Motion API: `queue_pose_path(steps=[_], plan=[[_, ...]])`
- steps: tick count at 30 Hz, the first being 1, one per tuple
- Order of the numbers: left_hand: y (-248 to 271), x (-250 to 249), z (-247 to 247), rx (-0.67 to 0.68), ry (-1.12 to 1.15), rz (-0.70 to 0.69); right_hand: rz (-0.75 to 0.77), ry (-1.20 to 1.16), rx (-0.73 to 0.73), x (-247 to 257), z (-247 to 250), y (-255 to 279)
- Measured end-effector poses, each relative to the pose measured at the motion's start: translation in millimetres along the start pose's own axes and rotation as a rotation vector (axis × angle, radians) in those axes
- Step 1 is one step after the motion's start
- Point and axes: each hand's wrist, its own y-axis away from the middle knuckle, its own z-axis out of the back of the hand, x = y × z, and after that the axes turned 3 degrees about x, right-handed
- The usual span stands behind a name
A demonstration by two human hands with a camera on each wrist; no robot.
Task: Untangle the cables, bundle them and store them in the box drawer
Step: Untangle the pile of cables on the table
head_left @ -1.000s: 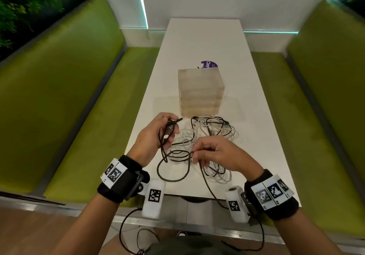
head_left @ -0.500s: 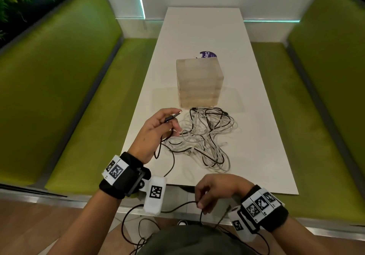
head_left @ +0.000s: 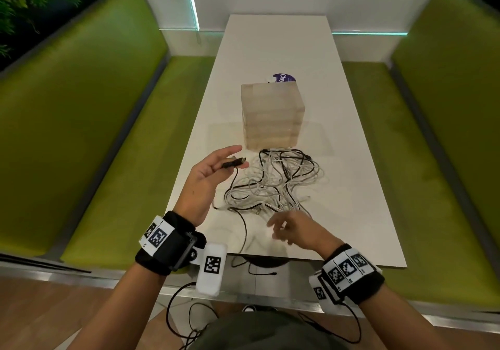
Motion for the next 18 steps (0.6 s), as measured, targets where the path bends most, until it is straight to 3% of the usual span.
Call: queue_pose_path(steps=[2,4,9,14,18], plan=[[0.9,0.9,0.0,0.002,0.031,-0.008,0.06,0.135,-0.181,0.6,3.3,-14.7],[1.6,1.6,-1.1,0.03,0.068,-0.015,0.045,0.227,-0.265,5.5,6.4,-30.1],[5.6,2.9,-3.9,0.024,0.083,0.019,-0.088,0.407,-0.244,9.7,7.6,-51.3],[4.7,11.3,-4.9,-0.119,0.163,0.185,-0.067,0.287,-0.276,8.1,15.4,-43.9],[-1.0,18.4,-6.7,-0.148,0.242,0.306,-0.003,0.035,-0.356,16.0,38.0,-24.6]])
